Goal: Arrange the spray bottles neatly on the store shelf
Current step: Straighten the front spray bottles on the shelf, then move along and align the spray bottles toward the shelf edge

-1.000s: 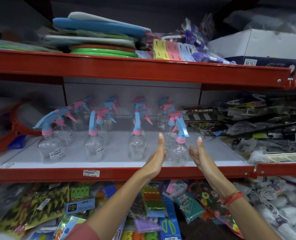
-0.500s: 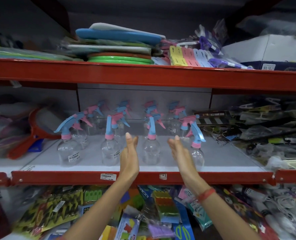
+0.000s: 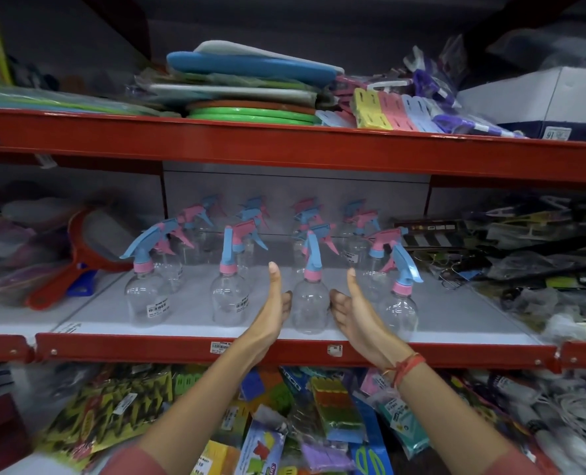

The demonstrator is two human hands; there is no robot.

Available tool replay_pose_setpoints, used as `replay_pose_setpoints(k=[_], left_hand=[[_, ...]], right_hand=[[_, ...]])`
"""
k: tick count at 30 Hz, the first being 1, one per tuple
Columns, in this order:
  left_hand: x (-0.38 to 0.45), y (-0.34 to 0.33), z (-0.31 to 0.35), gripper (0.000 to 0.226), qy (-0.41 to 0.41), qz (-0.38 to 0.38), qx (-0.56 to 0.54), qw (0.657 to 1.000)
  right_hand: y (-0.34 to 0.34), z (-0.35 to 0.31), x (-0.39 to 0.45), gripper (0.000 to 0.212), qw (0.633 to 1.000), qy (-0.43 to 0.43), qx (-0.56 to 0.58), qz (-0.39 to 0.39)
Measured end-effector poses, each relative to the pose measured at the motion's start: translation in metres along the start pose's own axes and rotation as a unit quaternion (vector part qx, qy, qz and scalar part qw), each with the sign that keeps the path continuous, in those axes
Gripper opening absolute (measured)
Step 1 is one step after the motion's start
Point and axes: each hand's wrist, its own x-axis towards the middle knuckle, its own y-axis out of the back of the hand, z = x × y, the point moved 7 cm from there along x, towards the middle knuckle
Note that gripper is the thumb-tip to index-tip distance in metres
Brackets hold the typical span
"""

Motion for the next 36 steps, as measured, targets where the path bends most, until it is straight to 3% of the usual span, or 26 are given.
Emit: replay_pose_setpoints(k=[3, 10, 17, 21, 24, 26, 28, 33, 36], left_hand=[[-0.004, 0.005, -0.006, 0.137, 0.010, -0.019, 0.010, 1.000], [-0.014, 0.004, -0.010, 0.139, 0.025, -0.065, 0.016, 0.997], [-0.023, 0.004, -0.006, 0.140, 0.014, -0.057, 0.036, 0.998], [-0.027, 0.003, -0.002, 0.129, 0.005, -0.064, 0.038, 0.997], [-0.035, 0.006, 0.002, 0.108, -0.011, -0.064, 0.029, 0.997], [-0.037, 0.017, 0.001, 0.109, -0.030, -0.030, 0.026, 0.999], [-0.041, 0.035, 0.003, 0.095, -0.086, 0.034, 0.016, 0.996], [-0.059, 0.101, 0.005, 0.058, -0.209, 0.251, -0.083, 0.941], [-0.051, 0.127, -0.002, 0.071, -0.172, 0.269, -0.069, 0.945]], right_hand=[[0.005, 0.006, -0.005, 0.087, 1.000, -0.011, -0.007, -0.007], [0.012, 0.008, -0.020, 0.090, 0.999, -0.017, -0.038, -0.008], [0.012, 0.010, -0.023, 0.094, 0.999, -0.021, -0.049, -0.009], [0.009, 0.007, -0.028, 0.091, 0.998, -0.008, -0.059, -0.013], [0.021, 0.013, -0.026, 0.094, 0.992, 0.022, -0.095, 0.078], [0.030, 0.012, -0.034, 0.072, 0.978, 0.077, -0.068, 0.179], [0.024, 0.010, -0.048, 0.051, 0.966, 0.131, -0.012, 0.223], [-0.032, 0.008, -0.043, 0.050, 0.985, 0.127, 0.036, 0.115], [-0.069, 0.005, -0.024, 0.061, 0.994, 0.096, 0.020, 0.040]])
